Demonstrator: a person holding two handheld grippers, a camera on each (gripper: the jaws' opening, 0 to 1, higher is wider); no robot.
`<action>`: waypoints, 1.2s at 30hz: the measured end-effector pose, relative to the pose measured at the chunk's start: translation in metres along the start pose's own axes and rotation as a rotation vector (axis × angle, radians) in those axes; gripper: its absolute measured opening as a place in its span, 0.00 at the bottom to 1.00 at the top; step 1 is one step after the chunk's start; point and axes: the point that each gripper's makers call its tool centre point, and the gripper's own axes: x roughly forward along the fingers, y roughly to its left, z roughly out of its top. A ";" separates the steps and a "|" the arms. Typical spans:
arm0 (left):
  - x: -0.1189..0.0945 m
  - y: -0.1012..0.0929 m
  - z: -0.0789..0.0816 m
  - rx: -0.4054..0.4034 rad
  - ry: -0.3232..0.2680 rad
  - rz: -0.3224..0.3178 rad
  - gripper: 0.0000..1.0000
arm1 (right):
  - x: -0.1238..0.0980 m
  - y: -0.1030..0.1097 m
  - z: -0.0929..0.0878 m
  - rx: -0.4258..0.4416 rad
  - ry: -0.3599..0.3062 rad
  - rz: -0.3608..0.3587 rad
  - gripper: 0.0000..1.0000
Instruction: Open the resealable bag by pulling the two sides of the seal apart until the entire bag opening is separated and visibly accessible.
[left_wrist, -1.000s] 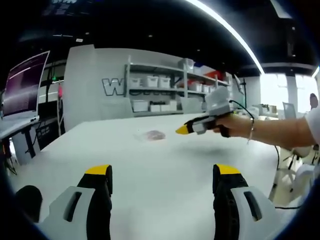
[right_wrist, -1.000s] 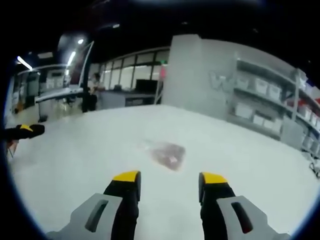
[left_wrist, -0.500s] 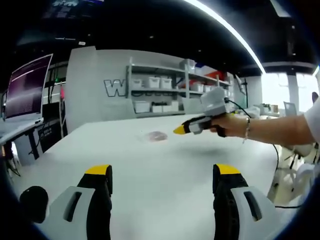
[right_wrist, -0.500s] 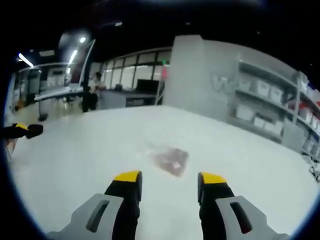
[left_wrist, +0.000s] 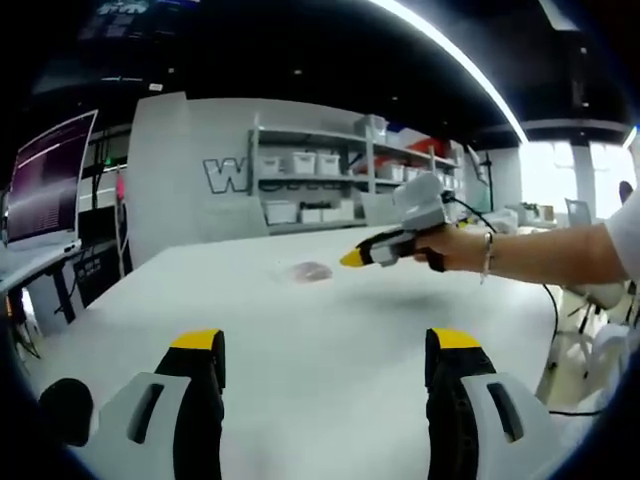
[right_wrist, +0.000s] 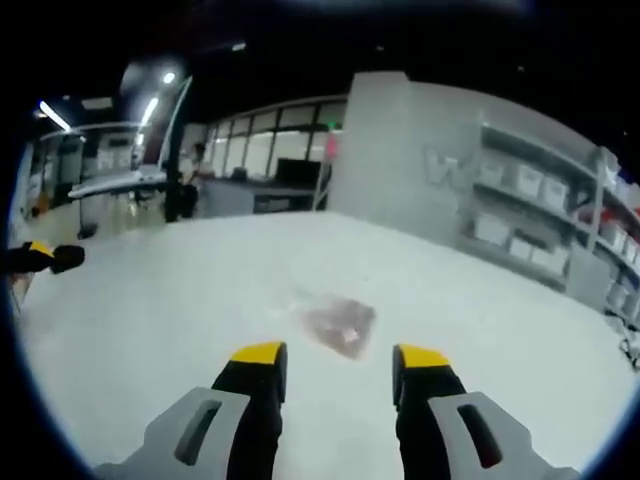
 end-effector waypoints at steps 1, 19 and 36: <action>0.001 0.000 -0.001 -0.001 0.002 0.000 0.80 | 0.001 0.000 -0.001 -0.002 0.002 0.000 0.40; 0.015 0.006 -0.015 -0.021 0.032 -0.002 0.80 | 0.026 0.000 -0.005 -0.038 0.023 0.027 0.39; 0.020 0.009 -0.018 -0.027 0.042 -0.005 0.80 | 0.037 0.004 -0.006 -0.061 0.032 0.048 0.37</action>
